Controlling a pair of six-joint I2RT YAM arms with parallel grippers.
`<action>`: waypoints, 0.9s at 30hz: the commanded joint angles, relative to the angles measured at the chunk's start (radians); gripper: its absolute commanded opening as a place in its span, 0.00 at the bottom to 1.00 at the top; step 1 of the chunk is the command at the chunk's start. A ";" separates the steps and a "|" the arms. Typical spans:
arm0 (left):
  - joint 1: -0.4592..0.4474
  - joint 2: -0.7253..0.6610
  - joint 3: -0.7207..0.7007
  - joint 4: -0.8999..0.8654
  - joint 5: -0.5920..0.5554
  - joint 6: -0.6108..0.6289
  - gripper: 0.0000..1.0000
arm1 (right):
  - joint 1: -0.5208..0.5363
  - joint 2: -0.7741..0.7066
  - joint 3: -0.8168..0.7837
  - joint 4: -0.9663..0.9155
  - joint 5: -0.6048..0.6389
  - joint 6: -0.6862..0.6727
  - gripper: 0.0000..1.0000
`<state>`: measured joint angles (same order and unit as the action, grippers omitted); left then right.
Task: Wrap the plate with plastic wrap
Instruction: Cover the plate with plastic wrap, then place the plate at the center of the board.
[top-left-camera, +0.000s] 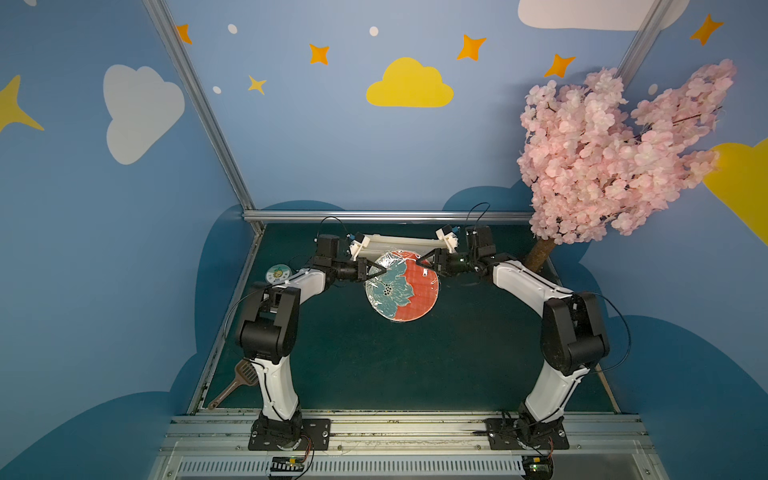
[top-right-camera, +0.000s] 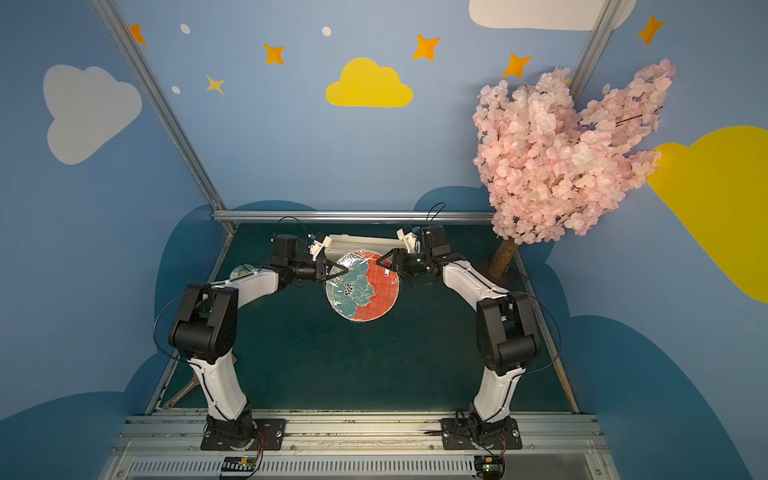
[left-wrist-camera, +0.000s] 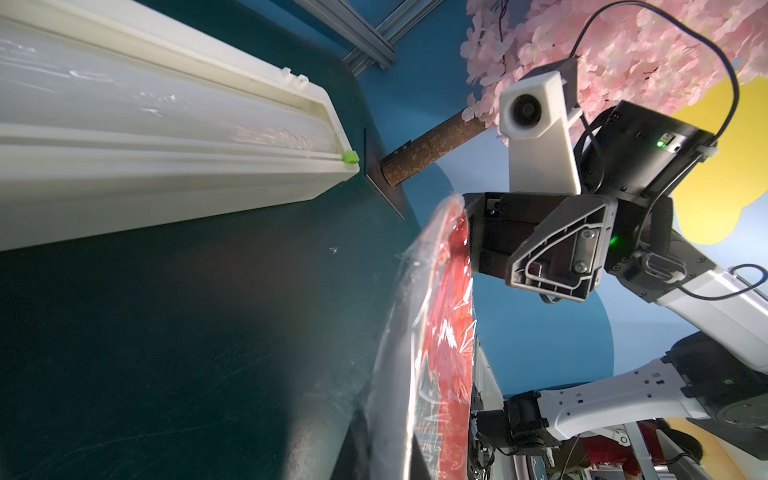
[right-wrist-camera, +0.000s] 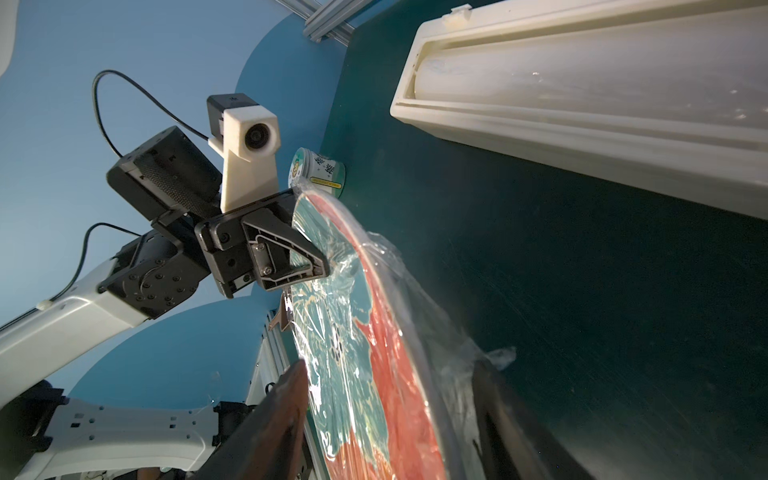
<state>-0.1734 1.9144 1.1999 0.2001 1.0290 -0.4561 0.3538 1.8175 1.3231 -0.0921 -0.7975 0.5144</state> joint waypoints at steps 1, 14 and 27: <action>-0.001 -0.066 0.010 0.158 0.091 -0.108 0.03 | 0.022 -0.009 -0.039 0.105 -0.051 0.081 0.62; -0.026 -0.049 -0.037 0.356 0.019 -0.245 0.03 | 0.079 0.013 -0.081 0.354 -0.062 0.291 0.30; -0.005 -0.061 -0.093 0.374 -0.034 -0.274 0.38 | 0.013 -0.013 -0.133 0.353 -0.087 0.298 0.01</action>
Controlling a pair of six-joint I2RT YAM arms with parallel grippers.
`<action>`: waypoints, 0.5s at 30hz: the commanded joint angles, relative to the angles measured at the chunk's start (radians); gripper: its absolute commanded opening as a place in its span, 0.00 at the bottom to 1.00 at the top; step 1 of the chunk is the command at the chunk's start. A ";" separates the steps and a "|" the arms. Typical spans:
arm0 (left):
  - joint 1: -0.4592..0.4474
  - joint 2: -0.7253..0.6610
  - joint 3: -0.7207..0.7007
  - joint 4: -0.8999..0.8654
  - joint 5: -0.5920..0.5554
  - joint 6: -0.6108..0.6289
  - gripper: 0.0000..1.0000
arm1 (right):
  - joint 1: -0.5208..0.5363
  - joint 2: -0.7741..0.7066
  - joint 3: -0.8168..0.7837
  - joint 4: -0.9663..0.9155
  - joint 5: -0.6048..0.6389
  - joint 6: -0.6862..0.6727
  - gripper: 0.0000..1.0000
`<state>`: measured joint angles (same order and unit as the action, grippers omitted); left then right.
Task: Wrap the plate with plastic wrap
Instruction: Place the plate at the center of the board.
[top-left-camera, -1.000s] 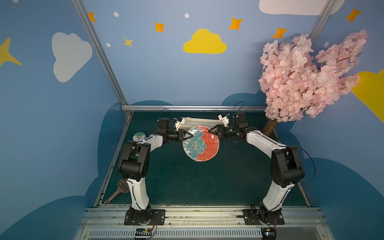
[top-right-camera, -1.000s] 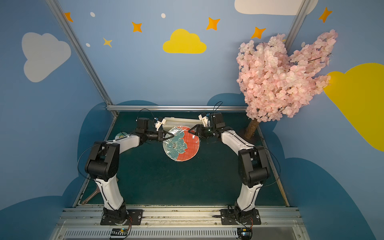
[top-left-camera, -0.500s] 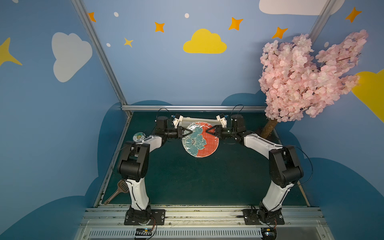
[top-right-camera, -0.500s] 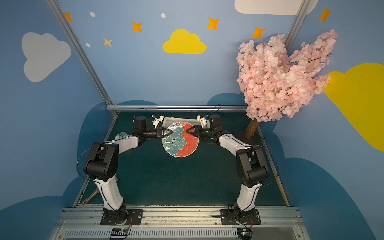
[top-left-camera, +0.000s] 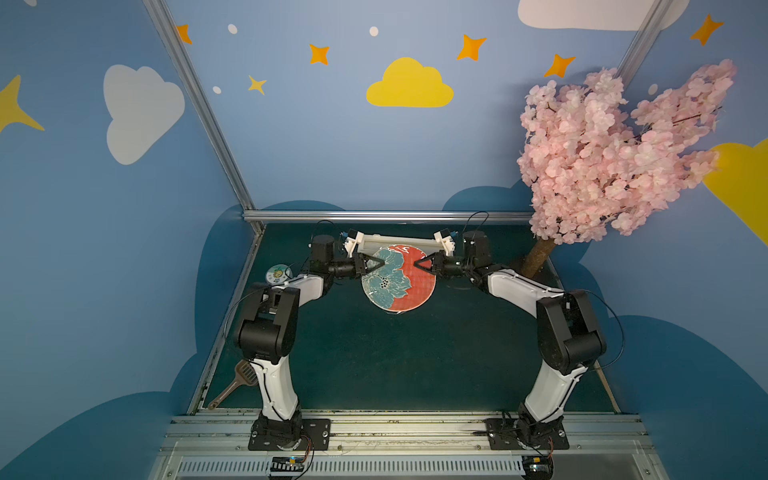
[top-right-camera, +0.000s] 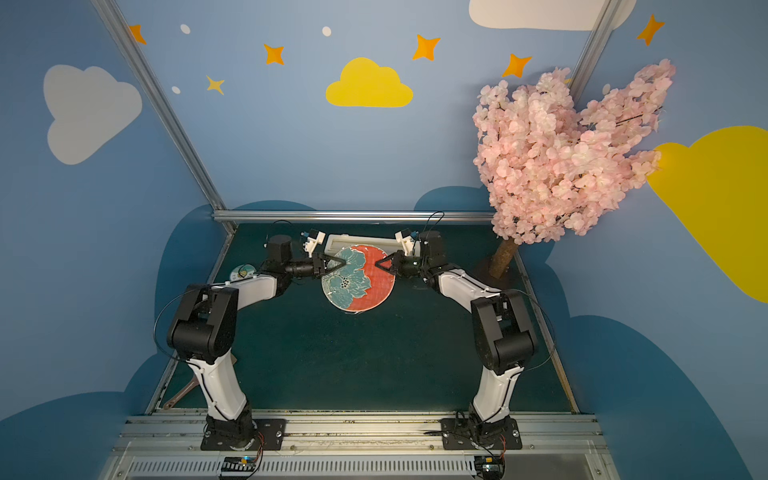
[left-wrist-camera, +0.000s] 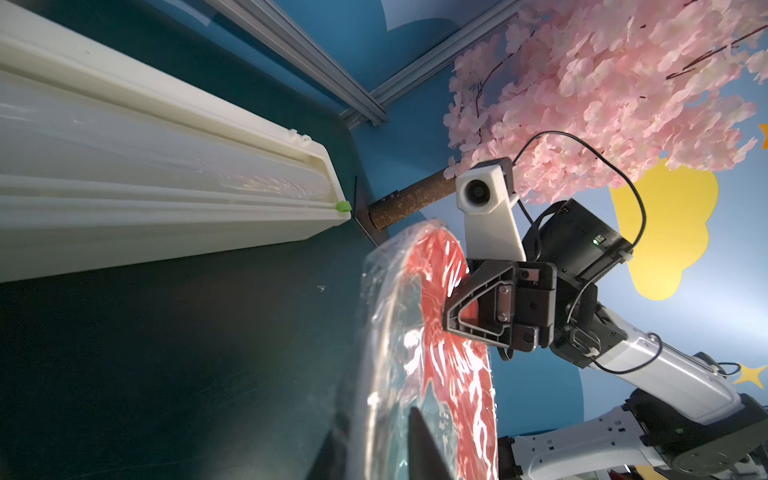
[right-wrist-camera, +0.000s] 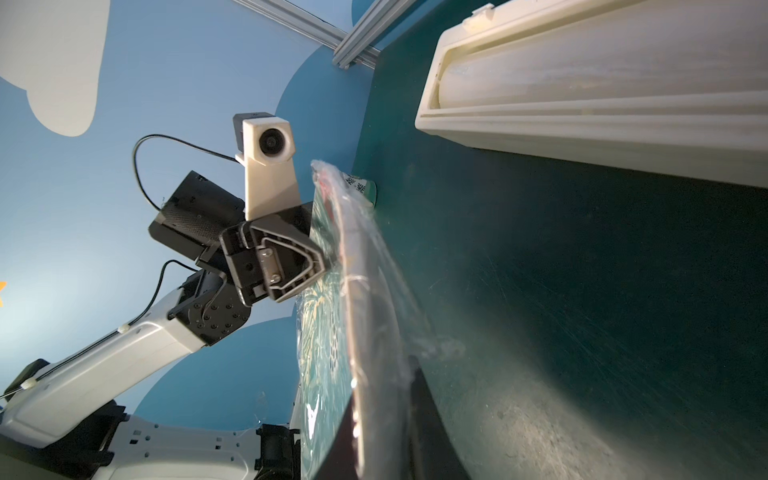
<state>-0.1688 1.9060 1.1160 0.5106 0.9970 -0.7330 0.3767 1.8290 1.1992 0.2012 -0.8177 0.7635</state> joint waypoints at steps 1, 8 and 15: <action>-0.001 -0.059 -0.022 0.062 -0.008 0.000 0.55 | -0.020 -0.027 -0.015 0.040 -0.067 0.035 0.00; 0.084 -0.134 -0.158 -0.009 -0.136 0.004 1.00 | -0.047 -0.007 -0.071 -0.095 -0.015 -0.093 0.00; 0.089 -0.250 -0.239 -0.257 -0.266 -0.011 1.00 | -0.050 0.070 -0.130 0.050 -0.023 -0.015 0.00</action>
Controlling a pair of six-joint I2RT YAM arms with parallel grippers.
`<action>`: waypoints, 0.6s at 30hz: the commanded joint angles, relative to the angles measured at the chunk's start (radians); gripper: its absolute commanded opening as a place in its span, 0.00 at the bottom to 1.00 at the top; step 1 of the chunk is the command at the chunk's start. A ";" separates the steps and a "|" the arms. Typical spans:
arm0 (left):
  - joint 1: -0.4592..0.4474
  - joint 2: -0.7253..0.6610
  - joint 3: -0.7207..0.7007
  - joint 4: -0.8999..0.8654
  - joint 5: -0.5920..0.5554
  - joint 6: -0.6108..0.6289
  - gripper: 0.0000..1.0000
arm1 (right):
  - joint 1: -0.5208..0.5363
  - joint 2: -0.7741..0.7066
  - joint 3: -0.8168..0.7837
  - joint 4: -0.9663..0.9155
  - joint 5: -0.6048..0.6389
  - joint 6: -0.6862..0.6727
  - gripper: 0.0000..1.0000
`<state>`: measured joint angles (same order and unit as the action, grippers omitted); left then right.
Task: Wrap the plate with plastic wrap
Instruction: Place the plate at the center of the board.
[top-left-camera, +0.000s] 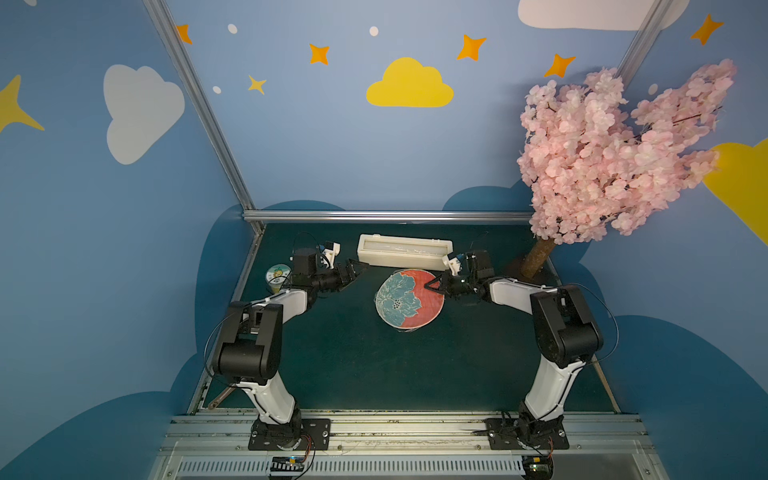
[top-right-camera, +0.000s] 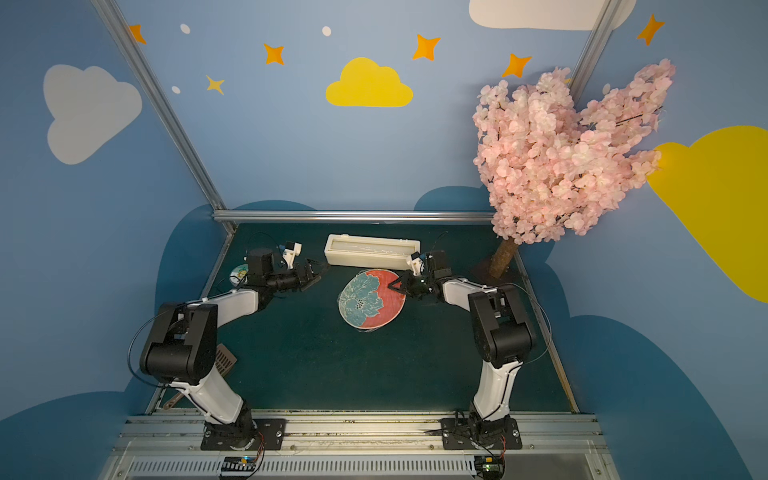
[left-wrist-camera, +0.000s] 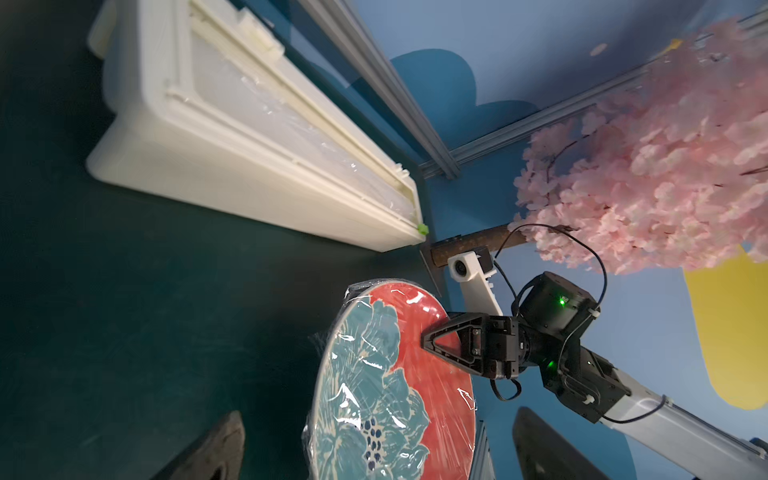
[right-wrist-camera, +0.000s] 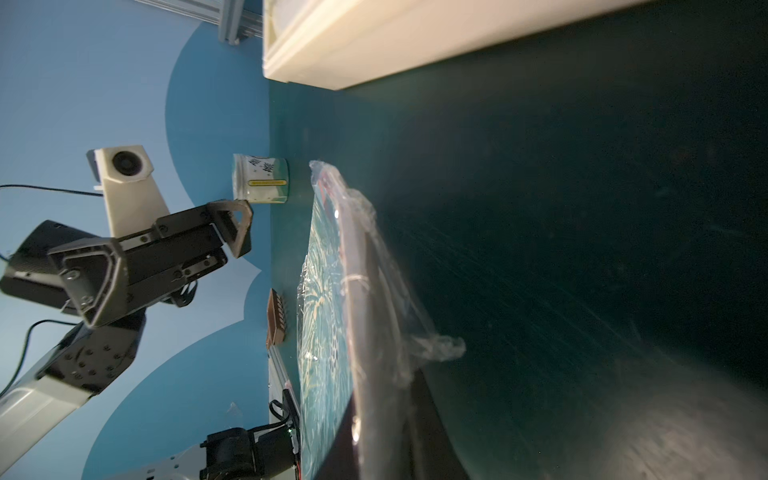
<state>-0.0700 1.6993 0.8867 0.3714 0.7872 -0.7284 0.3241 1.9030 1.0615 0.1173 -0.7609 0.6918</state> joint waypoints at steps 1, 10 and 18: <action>-0.015 -0.048 -0.027 -0.111 -0.049 -0.055 1.00 | 0.003 0.003 0.005 0.151 -0.082 0.073 0.00; -0.127 0.039 -0.126 0.039 0.017 -0.272 1.00 | 0.006 0.021 -0.030 0.196 -0.015 0.089 0.02; -0.136 0.024 -0.150 0.040 -0.025 -0.252 1.00 | 0.036 0.076 -0.061 0.172 0.062 -0.007 0.15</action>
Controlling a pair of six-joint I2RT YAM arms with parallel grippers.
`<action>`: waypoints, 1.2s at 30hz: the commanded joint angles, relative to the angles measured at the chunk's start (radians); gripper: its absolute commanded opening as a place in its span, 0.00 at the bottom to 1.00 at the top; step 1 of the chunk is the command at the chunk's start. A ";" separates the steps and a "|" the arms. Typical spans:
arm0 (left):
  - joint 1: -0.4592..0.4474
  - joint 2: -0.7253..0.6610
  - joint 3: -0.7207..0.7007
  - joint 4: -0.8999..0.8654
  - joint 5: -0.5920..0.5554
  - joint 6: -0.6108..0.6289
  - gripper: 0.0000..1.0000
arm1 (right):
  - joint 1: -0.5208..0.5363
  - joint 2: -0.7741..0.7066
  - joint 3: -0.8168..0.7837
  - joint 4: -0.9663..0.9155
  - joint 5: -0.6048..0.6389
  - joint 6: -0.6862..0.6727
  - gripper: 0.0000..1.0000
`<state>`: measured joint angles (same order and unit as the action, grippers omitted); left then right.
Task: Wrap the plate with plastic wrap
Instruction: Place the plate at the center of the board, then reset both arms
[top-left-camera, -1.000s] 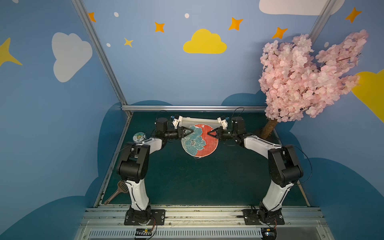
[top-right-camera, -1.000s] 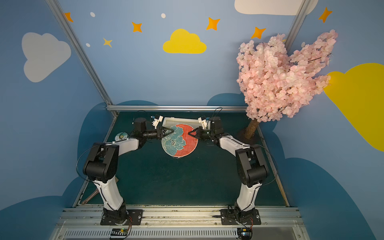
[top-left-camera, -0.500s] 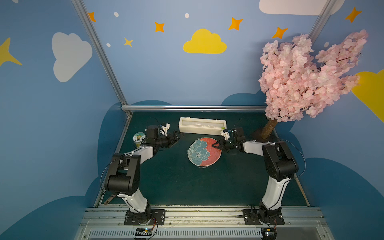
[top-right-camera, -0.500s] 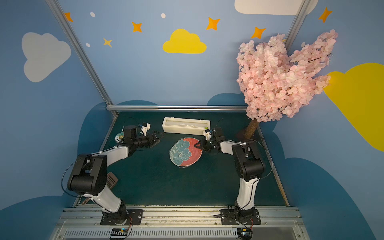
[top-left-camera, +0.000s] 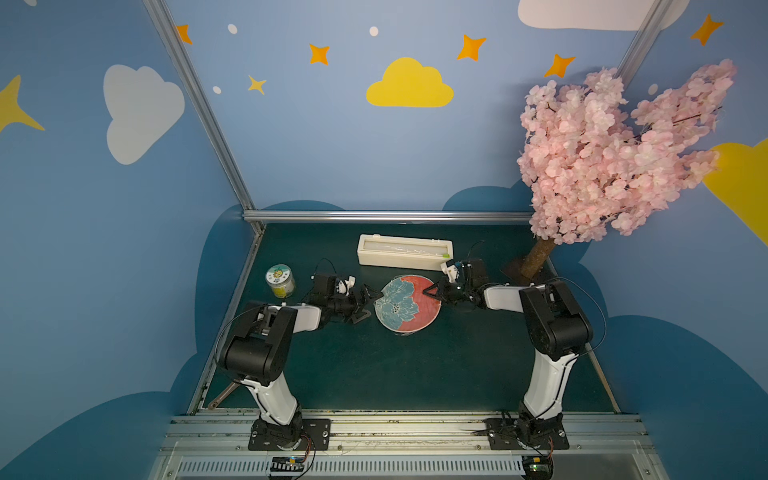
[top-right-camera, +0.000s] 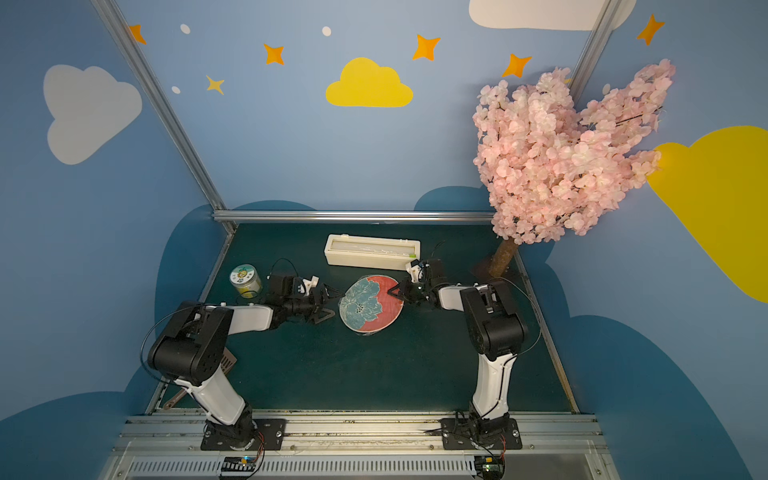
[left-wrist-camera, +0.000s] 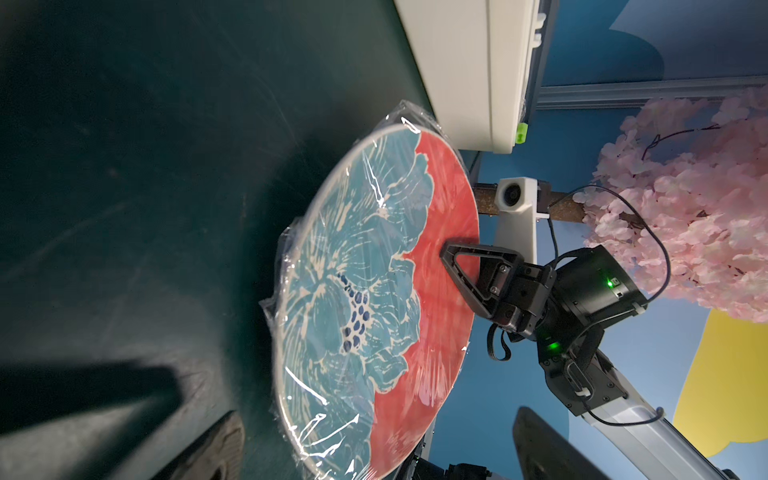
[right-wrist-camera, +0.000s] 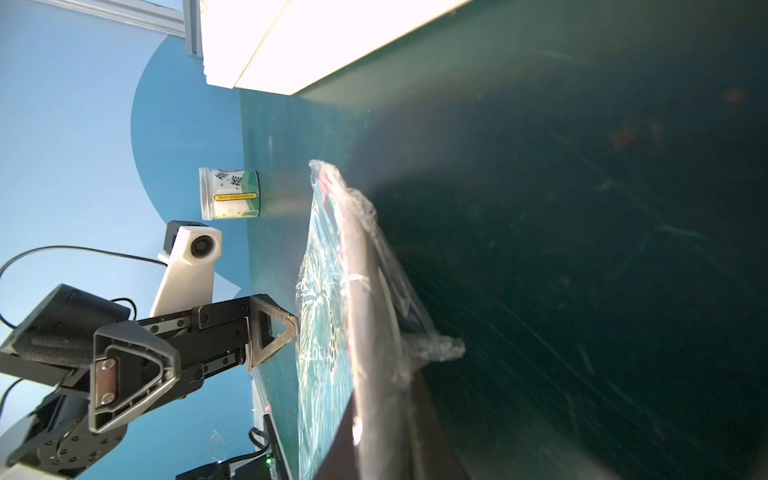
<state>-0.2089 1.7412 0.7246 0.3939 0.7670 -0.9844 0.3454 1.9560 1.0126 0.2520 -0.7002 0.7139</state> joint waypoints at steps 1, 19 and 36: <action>0.003 -0.020 0.016 0.006 0.001 0.012 1.00 | 0.014 0.022 -0.020 0.036 0.004 -0.032 0.18; 0.011 -0.095 0.062 -0.179 -0.011 0.137 1.00 | -0.093 -0.150 -0.054 -0.241 0.085 -0.169 0.54; 0.015 -0.203 0.125 -0.484 -0.170 0.424 1.00 | -0.131 -0.633 -0.039 -0.558 0.869 -0.329 0.59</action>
<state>-0.1974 1.5730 0.8249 0.0029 0.6651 -0.6567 0.2207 1.3643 1.0267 -0.2687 -0.0872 0.3992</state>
